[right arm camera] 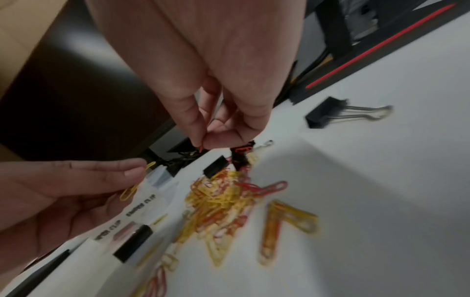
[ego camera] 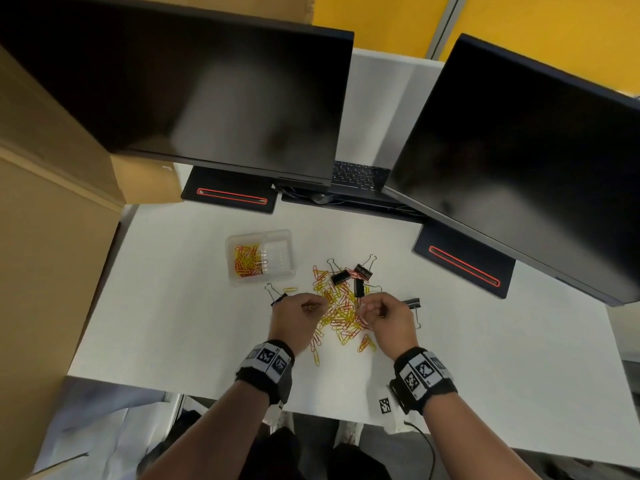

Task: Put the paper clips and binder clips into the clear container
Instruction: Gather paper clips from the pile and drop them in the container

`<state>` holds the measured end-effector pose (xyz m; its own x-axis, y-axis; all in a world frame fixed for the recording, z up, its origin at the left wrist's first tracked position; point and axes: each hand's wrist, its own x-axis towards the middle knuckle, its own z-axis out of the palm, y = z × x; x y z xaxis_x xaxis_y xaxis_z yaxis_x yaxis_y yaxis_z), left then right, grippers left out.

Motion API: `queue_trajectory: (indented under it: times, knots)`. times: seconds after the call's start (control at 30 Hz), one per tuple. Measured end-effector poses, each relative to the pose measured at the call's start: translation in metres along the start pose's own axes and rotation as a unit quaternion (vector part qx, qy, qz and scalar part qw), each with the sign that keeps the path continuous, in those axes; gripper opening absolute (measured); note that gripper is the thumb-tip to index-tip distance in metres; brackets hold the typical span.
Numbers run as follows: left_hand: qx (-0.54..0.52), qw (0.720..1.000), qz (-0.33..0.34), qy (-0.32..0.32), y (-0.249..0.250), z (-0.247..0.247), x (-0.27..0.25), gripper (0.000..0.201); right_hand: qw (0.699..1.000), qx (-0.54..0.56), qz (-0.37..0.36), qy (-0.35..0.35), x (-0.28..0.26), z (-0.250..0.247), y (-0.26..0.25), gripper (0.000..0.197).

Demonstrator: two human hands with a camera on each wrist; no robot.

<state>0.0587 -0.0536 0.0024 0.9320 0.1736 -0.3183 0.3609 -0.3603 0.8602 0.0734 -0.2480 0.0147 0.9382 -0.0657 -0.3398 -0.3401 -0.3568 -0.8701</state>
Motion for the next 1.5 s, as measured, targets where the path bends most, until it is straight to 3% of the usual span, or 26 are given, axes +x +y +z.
queue_trajectory:
  times: [0.17, 0.3, 0.5, 0.67, 0.83, 0.93, 1.03, 1.13, 1.23, 1.3, 1.5]
  knots:
    - [-0.071, 0.992, -0.043, 0.099, 0.016, -0.053, 0.013, 0.006, 0.998, -0.005, -0.032, -0.057, 0.021, 0.05, -0.046, 0.021]
    - [-0.042, 0.984, -0.031, 0.171, 0.015, -0.099, 0.041, 0.008, 0.995, -0.006, -0.051, -0.09, 0.042, 0.103, -0.087, 0.014]
    - [-0.017, 0.983, -0.053, 0.172, -0.004, -0.129, 0.08, 0.006, 0.985, -0.091, -0.079, -0.126, 0.062, 0.166, -0.112, 0.02]
    - [0.004, 0.985, -0.042, 0.167, -0.006, -0.134, 0.082, 0.018, 0.977, -0.127, -0.101, -0.14, 0.065, 0.169, -0.112, 0.024]
    - [0.04, 0.982, -0.028, 0.185, 0.004, -0.129, 0.067, 0.032, 0.986, -0.089, -0.08, -0.115, 0.065, 0.133, -0.099, 0.023]
    - [0.028, 0.99, 0.004, 0.142, 0.009, -0.109, 0.053, 0.027, 0.992, -0.085, -0.057, -0.075, 0.061, 0.099, -0.082, 0.025]
    - [0.005, 0.999, 0.028, 0.017, 0.01, -0.079, 0.033, 0.019, 0.993, -0.108, -0.048, -0.03, 0.048, 0.058, -0.058, 0.02]
    - [0.053, 0.992, 0.075, -0.091, 0.01, -0.047, 0.015, 0.016, 0.991, -0.127, -0.028, -0.003, 0.03, 0.017, -0.028, 0.017]
    - [0.115, 0.975, 0.11, -0.156, 0.007, -0.022, 0.007, 0.019, 0.988, -0.156, -0.017, 0.003, 0.015, -0.007, 0.001, 0.014]
    - [0.178, 0.96, 0.127, -0.174, 0.003, -0.006, 0.008, 0.025, 0.982, -0.19, -0.018, -0.002, 0.009, -0.015, 0.018, 0.012]
    - [0.325, 0.93, 0.122, -0.122, -0.009, 0.024, 0.017, 0.055, 0.958, -0.27, -0.057, -0.072, 0.01, 0.003, 0.034, 0.046]
